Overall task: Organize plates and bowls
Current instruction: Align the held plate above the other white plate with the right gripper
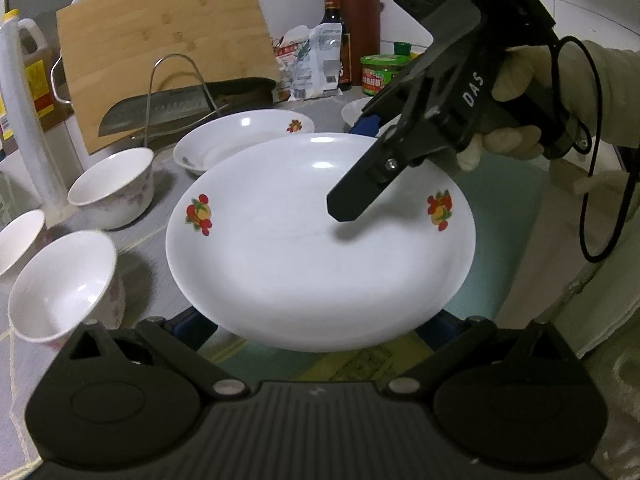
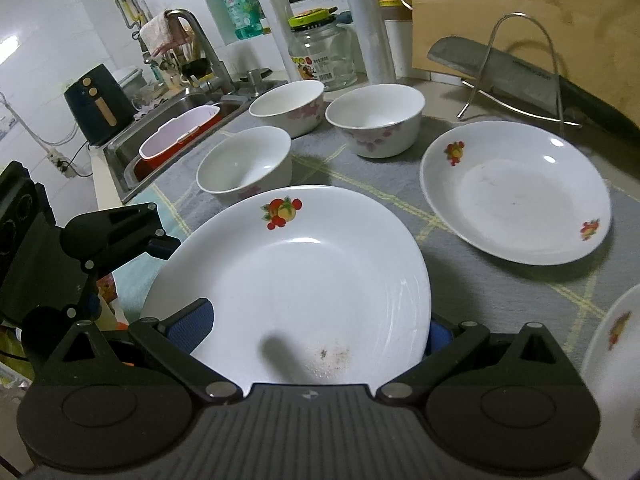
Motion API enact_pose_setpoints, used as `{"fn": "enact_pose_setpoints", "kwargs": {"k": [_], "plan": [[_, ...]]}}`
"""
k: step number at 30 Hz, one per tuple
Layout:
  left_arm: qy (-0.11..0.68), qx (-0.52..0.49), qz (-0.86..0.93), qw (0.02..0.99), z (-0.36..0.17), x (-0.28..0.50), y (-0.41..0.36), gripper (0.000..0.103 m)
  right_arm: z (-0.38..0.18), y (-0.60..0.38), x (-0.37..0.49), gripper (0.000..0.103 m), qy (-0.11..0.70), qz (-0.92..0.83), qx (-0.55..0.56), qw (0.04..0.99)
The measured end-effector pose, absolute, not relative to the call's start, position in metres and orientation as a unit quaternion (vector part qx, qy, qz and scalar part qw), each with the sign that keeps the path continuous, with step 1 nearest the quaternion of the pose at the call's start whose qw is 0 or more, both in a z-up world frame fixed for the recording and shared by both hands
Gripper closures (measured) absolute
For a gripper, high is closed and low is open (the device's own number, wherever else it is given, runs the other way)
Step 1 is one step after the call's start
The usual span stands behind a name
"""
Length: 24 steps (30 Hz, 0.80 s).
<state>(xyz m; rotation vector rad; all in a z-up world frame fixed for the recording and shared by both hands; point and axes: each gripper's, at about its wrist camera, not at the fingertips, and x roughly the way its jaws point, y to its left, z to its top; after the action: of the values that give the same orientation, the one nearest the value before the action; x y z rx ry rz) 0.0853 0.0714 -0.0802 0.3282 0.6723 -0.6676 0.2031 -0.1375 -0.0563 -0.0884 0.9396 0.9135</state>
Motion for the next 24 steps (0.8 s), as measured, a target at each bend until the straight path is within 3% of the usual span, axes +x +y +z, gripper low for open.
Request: {"fn": "enact_pose_setpoints", "kwargs": {"k": [24], "plan": [[0.312, 0.162, -0.346, 0.870, -0.074, 0.121, -0.052, 0.001, -0.043, -0.274, 0.218, 0.000, 0.422, 0.396, -0.036, 0.815]]}}
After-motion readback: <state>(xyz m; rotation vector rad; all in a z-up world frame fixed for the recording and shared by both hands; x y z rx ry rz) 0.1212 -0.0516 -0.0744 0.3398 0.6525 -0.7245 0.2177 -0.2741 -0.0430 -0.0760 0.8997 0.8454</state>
